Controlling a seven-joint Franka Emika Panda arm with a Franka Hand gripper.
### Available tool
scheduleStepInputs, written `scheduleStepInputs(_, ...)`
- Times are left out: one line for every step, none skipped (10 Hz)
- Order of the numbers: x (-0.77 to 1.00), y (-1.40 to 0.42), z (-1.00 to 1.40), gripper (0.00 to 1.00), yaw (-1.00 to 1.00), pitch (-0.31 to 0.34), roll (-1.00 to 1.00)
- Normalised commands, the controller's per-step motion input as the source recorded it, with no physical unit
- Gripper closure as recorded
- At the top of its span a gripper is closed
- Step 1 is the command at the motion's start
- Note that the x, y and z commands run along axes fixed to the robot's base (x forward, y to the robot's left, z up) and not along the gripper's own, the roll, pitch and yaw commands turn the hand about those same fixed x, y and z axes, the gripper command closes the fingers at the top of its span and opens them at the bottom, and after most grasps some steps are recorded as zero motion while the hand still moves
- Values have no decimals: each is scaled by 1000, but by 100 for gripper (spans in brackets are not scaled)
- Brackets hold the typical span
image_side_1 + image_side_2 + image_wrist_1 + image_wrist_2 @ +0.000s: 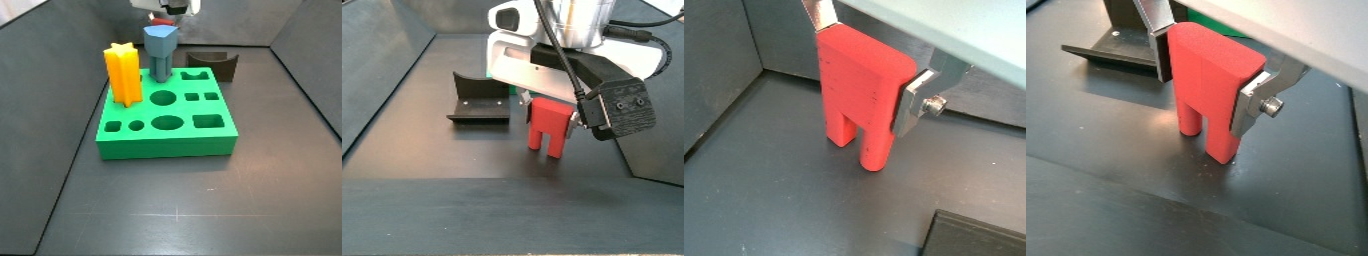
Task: Pick up the square-circle object. Move up. Move to above the board. Insert the square-circle object.
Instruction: Pick up the square-circle object, then move up, then move to above the board.
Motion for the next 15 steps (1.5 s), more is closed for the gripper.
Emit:
scheduleStepInputs(0, 0, 0, 100, 0, 0, 0)
scheduleStepInputs(0, 0, 0, 100, 0, 0, 0)
scheduleStepInputs(0, 0, 0, 100, 0, 0, 0)
scheduleStepInputs(0, 0, 0, 100, 0, 0, 0)
scheduleStepInputs(0, 0, 0, 100, 0, 0, 0)
scheduleStepInputs(0, 0, 833, 100, 0, 0, 0)
scheduleStepInputs(14, 17, 761, 100, 26, 20, 1)
scheduleStepInputs(3, 18, 633, 100, 22, 40, 5)
scheduleStepInputs(-3, 11, 426, 100, 11, 53, 18)
scheduleStepInputs(-5, 6, 315, 100, 7, 57, 25)
scheduleStepInputs(-89, 2, 1000, 100, 139, -404, -7)
scheduleStepInputs(-94, -1, 1000, 100, 133, -390, -5)
scheduleStepInputs(-107, -6, 1000, 100, 90, -313, -18)
scheduleStepInputs(-102, -3, 1000, 100, 61, -242, -25)
scheduleStepInputs(-97, -2, 1000, 100, 39, -160, -35)
